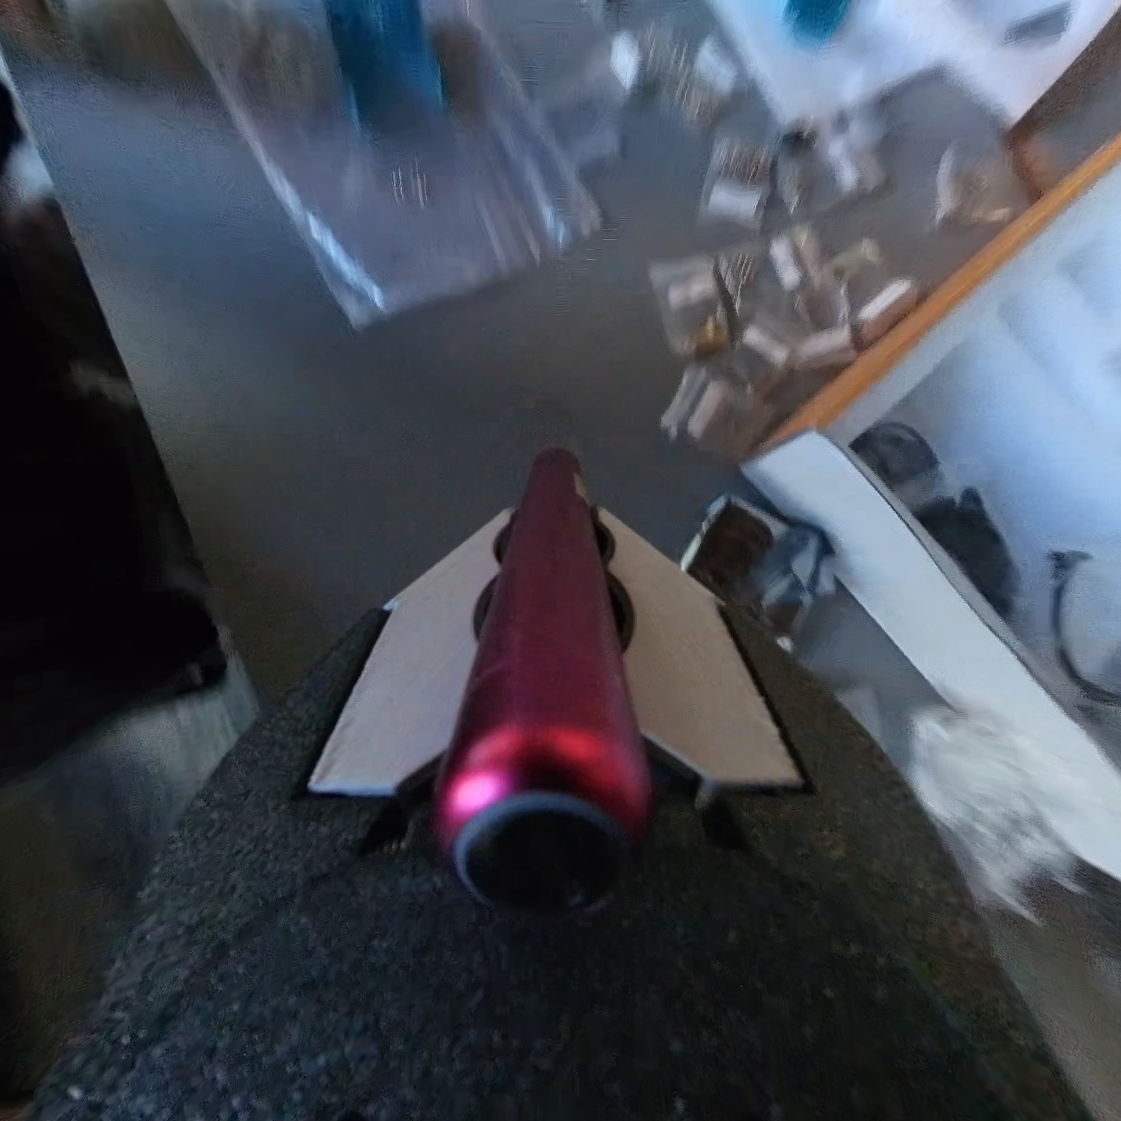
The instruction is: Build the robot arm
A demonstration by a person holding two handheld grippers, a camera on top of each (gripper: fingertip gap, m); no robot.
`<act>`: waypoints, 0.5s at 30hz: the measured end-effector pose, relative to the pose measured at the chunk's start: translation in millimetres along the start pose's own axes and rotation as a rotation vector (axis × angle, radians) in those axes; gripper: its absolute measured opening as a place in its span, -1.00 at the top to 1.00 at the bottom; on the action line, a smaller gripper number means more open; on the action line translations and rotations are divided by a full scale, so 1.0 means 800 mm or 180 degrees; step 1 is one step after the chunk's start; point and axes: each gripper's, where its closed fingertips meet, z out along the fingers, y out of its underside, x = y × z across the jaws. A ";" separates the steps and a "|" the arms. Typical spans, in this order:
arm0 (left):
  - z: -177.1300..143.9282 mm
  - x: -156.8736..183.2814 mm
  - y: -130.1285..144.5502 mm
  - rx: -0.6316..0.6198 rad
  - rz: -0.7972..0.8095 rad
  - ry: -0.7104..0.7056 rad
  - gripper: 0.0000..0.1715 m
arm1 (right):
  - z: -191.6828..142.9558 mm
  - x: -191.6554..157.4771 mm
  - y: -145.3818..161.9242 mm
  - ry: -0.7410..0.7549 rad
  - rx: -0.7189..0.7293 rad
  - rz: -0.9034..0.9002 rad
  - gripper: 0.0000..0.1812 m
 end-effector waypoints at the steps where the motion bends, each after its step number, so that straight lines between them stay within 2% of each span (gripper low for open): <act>1: -0.001 0.001 -0.003 0.0035 -0.0013 -0.0001 1.00 | -0.002 -0.001 0.006 -0.0049 -0.0271 -0.0151 0.78; 3: -0.005 0.003 -0.007 0.0102 -0.0036 0.0002 1.00 | 0.006 -0.006 0.017 -0.0328 -0.0629 -0.0120 0.78; 8: -0.015 0.012 -0.014 0.0180 -0.0053 0.0047 1.00 | 0.020 0.004 0.071 -0.0624 -0.1750 0.0059 0.78; 15: -0.024 0.023 -0.025 0.0280 -0.0022 0.0105 1.00 | 0.023 0.018 0.096 -0.0786 -0.3406 0.0427 0.79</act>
